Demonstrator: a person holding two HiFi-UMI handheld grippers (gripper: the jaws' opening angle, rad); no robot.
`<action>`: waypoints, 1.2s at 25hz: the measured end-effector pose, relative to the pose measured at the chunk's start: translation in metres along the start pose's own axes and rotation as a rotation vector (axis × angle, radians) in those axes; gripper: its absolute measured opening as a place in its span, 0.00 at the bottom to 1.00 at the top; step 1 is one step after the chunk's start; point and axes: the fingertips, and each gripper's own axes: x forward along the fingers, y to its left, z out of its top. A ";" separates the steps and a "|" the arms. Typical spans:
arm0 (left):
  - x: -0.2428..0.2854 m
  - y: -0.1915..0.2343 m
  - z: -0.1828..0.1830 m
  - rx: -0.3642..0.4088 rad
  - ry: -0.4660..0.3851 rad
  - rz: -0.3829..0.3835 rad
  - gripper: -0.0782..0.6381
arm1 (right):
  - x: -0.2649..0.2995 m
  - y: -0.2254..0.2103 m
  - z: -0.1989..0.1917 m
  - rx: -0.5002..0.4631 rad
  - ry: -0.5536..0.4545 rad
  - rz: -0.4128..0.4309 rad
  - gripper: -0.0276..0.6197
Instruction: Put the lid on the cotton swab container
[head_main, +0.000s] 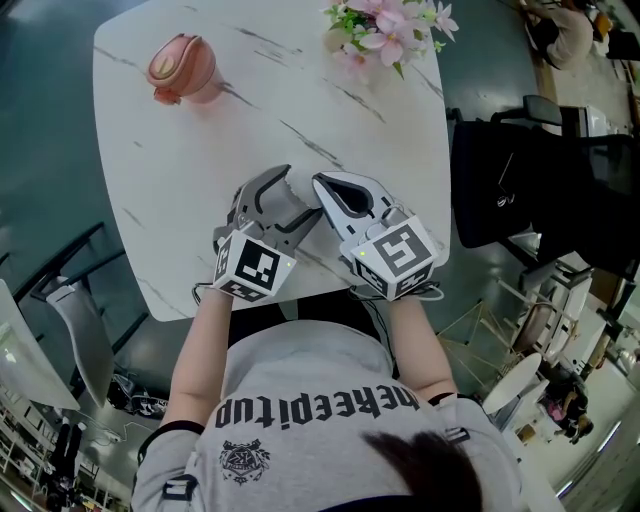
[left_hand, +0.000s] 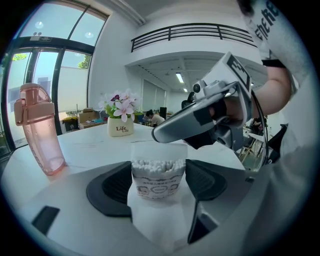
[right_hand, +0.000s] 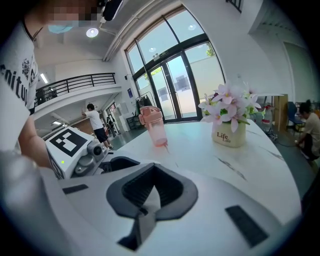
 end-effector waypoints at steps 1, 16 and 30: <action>0.000 0.000 0.000 -0.001 -0.003 0.001 0.58 | 0.001 0.003 0.000 -0.007 0.004 0.006 0.06; -0.008 0.003 -0.006 -0.044 -0.009 -0.016 0.58 | 0.008 0.011 -0.003 -0.068 0.054 0.019 0.06; 0.003 -0.001 -0.019 -0.007 0.067 -0.012 0.58 | 0.011 0.021 -0.005 -0.127 0.178 0.038 0.06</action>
